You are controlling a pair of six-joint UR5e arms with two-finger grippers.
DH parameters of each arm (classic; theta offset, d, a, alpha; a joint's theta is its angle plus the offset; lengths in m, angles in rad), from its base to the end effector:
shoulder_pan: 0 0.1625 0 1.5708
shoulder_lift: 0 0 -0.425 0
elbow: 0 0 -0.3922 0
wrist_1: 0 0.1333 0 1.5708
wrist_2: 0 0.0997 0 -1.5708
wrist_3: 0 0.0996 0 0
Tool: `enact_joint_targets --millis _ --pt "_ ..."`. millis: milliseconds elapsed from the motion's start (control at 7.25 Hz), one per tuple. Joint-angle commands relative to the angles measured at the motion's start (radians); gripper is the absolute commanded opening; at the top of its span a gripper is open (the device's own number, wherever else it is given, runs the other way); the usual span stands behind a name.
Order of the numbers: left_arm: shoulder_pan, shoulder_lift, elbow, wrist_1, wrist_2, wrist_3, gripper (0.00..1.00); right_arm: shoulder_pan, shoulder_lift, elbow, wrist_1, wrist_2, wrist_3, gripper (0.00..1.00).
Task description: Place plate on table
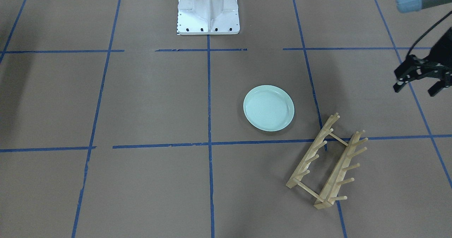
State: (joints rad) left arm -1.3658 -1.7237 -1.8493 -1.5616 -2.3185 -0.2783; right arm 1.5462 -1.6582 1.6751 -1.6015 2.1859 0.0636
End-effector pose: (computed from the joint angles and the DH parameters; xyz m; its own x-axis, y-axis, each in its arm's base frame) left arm 0.0461 -0.5439 0.4443 0.6868 0.1605 -0.7090 0.0031 0.9747 0.2236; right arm 0.0646 -0.4553 0.6620 0.8166 0.0514 0.5749 -0.0274 0.9984 -0.0504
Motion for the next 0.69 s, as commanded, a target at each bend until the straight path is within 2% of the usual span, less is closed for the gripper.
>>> enact_joint_targets --millis 0,276,552 --pt "-0.178 0.126 0.122 0.005 -0.033 0.294 1.00 0.000 0.000 0.000 0.000 0.000 -0.001 1.00" --pt "-0.257 0.222 0.172 0.002 -0.030 0.448 1.00 0.000 0.000 0.000 0.000 0.000 0.001 1.00" --pt "-0.269 0.266 0.173 0.003 -0.030 0.445 1.00 0.000 0.000 0.000 0.000 0.000 -0.001 1.00"
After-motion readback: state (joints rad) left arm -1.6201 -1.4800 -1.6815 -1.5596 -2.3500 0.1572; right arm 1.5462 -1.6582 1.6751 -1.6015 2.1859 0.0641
